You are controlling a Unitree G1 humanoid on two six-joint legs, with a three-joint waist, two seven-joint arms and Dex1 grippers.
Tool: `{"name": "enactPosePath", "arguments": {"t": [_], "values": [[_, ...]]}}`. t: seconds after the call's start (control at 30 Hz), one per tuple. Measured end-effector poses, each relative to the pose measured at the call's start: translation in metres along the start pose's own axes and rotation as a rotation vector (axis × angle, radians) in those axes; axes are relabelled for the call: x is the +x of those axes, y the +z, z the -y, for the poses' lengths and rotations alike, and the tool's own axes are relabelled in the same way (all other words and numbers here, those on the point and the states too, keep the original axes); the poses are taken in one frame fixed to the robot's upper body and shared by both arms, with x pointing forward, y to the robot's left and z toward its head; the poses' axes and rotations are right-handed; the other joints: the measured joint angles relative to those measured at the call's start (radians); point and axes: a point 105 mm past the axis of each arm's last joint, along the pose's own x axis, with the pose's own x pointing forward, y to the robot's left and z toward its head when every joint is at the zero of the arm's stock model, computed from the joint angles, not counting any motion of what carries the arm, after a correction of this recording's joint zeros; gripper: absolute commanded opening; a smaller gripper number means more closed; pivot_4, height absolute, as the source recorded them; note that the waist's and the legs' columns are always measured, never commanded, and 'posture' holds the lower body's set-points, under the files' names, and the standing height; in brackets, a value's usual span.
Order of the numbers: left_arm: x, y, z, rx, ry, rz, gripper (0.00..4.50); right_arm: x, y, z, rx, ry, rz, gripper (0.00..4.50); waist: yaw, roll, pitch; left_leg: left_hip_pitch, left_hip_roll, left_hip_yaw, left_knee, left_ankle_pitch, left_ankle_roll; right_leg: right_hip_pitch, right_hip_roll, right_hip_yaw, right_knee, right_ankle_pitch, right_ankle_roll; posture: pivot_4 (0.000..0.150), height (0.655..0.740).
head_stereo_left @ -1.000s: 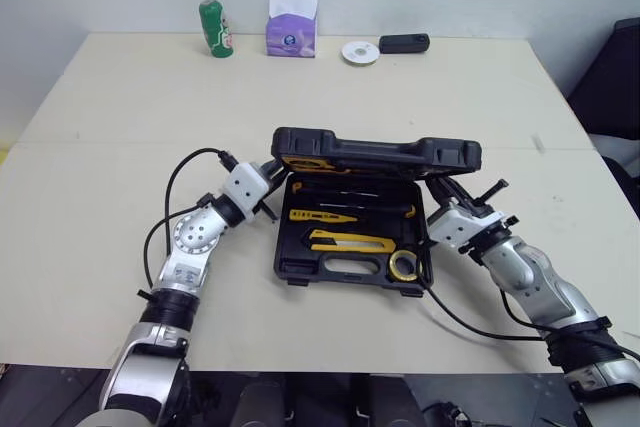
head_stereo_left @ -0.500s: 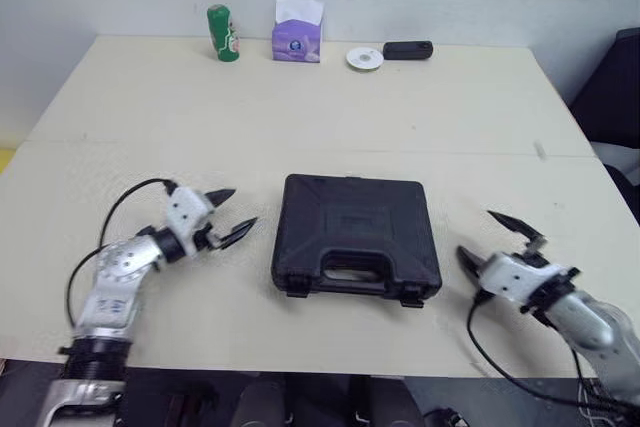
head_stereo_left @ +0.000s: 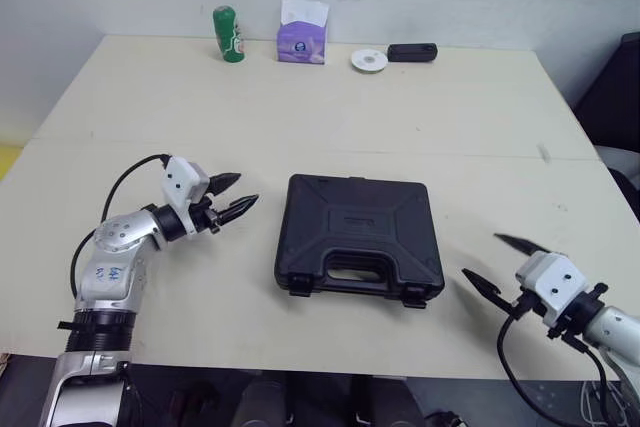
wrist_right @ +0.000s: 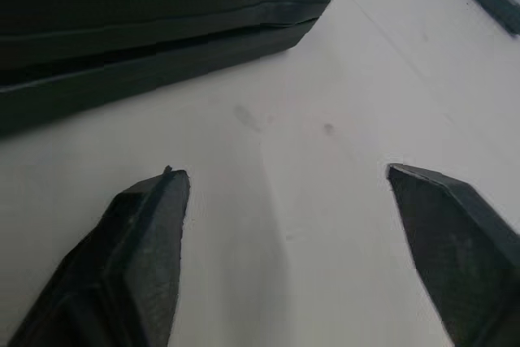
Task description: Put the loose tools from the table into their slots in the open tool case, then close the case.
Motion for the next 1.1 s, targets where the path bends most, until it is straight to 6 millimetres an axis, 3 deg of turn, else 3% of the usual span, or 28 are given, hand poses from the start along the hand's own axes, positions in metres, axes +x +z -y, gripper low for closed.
{"name": "enactPosePath", "arguments": {"t": [0.07,0.1,0.13,0.17,0.43,0.83,1.1], "values": [[0.003,0.002,-0.002,0.0,-0.006,0.011,0.23,-0.002,0.0,-0.009,0.03,0.041,-0.002,1.16,0.0,0.0,0.0,0.0,0.0,0.0,0.0,0.0,0.001,0.0,0.0,0.0,0.0,0.0,0.0,0.15,0.74],[0.004,0.004,-0.003,0.008,-0.009,0.02,0.0,-0.004,0.0,-0.014,0.039,0.066,-0.006,0.7,0.001,0.0,0.0,0.0,0.0,0.0,0.001,0.0,0.001,0.0,-0.001,0.0,0.0,0.0,0.0,0.15,0.74],[0.006,0.006,-0.004,0.015,-0.012,0.027,0.0,-0.005,0.0,-0.019,0.05,0.091,-0.013,0.16,0.002,0.0,0.0,0.0,0.0,0.0,0.001,0.0,0.001,0.0,-0.001,0.0,0.0,0.0,0.0,0.15,0.74],[0.008,0.008,-0.005,0.02,-0.017,0.033,0.0,-0.005,0.0,-0.022,0.057,0.112,-0.019,0.07,0.004,0.0,0.0,0.0,0.0,0.0,0.001,0.0,0.001,0.0,-0.001,0.0,0.0,0.0,0.0,0.15,0.74],[0.05,0.027,-0.01,0.077,-0.078,0.074,0.0,0.0,-0.007,-0.055,0.082,0.269,-0.069,0.07,0.013,0.0,0.0,-0.001,-0.001,0.0,0.001,0.0,0.001,0.0,0.0,-0.001,0.0,0.0,0.0,0.15,0.74],[0.108,0.001,-0.001,0.019,-0.141,-0.093,0.0,0.022,0.004,-0.071,0.001,0.312,-0.011,0.07,0.008,-0.003,0.0,-0.001,-0.001,0.003,0.002,0.001,0.002,-0.002,0.001,-0.008,0.001,0.0,0.001,0.15,0.74],[0.111,-0.011,0.009,-0.005,-0.204,-0.136,0.0,0.03,0.005,-0.069,0.002,0.293,-0.003,0.07,0.008,-0.004,-0.001,-0.001,-0.001,0.002,0.003,0.001,0.002,-0.001,0.001,-0.008,0.001,0.0,0.001,0.15,0.74]]}}
